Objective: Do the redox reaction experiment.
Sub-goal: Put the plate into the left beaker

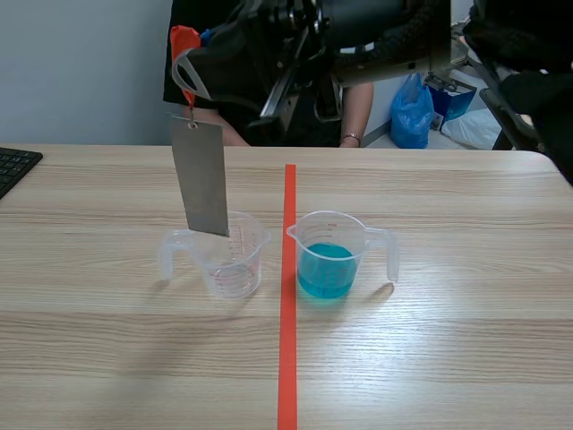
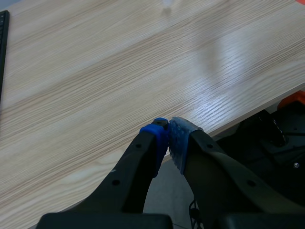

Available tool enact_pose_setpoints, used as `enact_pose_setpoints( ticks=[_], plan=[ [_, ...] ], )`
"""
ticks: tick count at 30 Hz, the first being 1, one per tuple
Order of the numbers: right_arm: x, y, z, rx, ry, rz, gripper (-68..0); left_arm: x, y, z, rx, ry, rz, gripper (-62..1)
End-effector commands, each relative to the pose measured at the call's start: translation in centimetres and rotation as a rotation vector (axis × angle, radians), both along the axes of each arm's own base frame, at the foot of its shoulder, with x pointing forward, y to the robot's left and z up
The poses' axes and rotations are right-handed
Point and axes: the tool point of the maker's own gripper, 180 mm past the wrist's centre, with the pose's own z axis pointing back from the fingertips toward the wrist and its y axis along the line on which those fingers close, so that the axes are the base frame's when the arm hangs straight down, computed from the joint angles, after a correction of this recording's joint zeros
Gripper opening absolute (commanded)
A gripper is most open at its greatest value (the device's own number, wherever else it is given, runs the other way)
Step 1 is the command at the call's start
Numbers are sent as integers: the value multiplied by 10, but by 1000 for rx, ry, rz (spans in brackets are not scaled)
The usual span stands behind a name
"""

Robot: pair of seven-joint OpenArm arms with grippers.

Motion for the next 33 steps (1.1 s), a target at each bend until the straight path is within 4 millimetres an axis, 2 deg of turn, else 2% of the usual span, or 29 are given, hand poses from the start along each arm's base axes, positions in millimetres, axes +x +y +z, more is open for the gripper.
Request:
enact_pose_setpoints(
  ticks=[1,8,22,33],
  plan=[
    [0,3,13,18,-44,12,-660,0,2,6,-4,-20,3,-564],
    [2,6,12,8,-61,-1,-660,0,2,7,-5,-22,3,-564],
    [21,4,15,24,-64,-33,-660,0,2,7,-5,-23,3,-564],
    [36,13,-7,7,1,-58,-660,1,2,7,-5,-22,3,-565]
  ],
)
